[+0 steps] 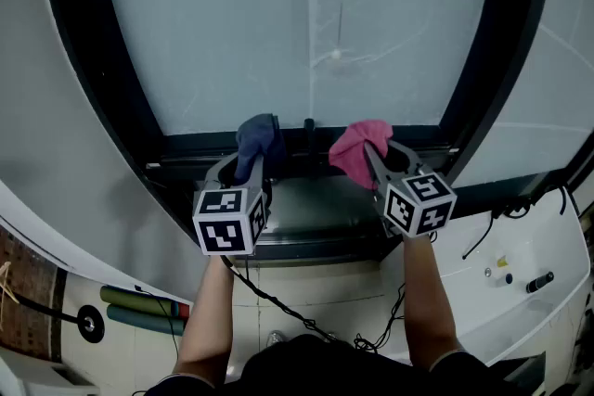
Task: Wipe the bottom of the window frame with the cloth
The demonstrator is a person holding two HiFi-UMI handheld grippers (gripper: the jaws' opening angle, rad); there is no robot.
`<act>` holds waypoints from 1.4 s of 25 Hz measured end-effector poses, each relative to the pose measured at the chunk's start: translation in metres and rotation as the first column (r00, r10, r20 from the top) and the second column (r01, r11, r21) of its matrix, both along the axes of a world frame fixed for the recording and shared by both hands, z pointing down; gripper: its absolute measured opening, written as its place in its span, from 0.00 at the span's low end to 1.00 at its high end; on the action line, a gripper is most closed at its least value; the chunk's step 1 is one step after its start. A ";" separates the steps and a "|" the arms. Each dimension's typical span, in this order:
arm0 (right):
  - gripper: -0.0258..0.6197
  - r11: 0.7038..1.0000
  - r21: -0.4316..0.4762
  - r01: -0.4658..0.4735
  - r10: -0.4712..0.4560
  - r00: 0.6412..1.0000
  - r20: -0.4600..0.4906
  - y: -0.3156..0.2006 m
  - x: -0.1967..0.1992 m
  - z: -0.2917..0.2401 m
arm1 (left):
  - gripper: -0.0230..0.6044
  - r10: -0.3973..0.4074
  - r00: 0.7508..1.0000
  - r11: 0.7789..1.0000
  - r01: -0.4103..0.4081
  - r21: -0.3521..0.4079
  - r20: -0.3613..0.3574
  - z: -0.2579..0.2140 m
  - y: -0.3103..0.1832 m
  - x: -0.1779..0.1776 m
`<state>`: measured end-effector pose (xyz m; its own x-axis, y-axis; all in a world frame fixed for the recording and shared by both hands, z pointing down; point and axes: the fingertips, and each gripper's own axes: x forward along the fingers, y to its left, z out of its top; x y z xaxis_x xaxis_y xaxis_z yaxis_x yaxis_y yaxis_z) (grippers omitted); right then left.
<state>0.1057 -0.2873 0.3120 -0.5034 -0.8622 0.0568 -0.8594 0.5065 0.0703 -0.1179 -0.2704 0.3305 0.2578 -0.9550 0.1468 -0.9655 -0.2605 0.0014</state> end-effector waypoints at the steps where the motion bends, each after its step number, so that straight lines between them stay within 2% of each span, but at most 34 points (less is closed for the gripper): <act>1: 0.14 1.000 0.004 -0.007 0.007 1.000 -0.010 -0.009 -0.001 -0.001 | 0.18 0.000 1.000 1.000 0.000 0.004 0.011 -0.003 -0.009 0.002; 5: 0.14 1.000 0.005 -0.029 0.029 0.998 -0.051 -0.042 -0.007 0.001 | 0.18 0.015 0.999 1.000 -0.015 -0.013 0.047 -0.001 -0.043 0.009; 13: 0.14 0.996 -0.068 -0.064 0.051 0.983 -0.178 -0.099 -0.022 0.041 | 0.18 0.037 0.995 0.989 -0.023 -0.147 0.092 0.043 -0.097 0.023; 15: 0.14 0.993 -0.091 -0.078 0.054 0.968 -0.246 -0.111 -0.027 0.059 | 0.18 0.036 0.990 0.983 -0.011 -0.183 0.134 0.058 -0.108 0.028; 18: 0.14 0.989 -0.107 -0.098 0.053 0.932 -0.359 -0.123 -0.035 0.079 | 0.18 0.024 0.971 0.973 0.032 -0.228 0.236 0.076 -0.121 0.029; 20: 0.14 0.988 -0.110 -0.105 0.053 0.916 -0.399 -0.125 -0.039 0.081 | 0.18 0.019 0.955 0.968 0.056 -0.244 0.295 0.083 -0.126 0.028; 23: 0.14 0.986 -0.122 -0.115 0.047 0.889 -0.455 -0.128 -0.039 0.085 | 0.17 0.025 0.939 0.965 0.067 -0.255 0.343 0.085 -0.131 0.030; 31: 0.13 0.983 -0.147 -0.107 0.019 0.864 -0.503 -0.129 -0.032 0.096 | 0.17 0.020 0.932 0.962 0.082 -0.262 0.363 0.087 -0.131 0.028; 35: 0.13 0.979 -0.155 -0.129 0.035 0.866 -0.499 -0.129 -0.016 0.097 | 0.16 0.007 0.928 0.961 0.098 -0.260 0.373 0.087 -0.129 0.020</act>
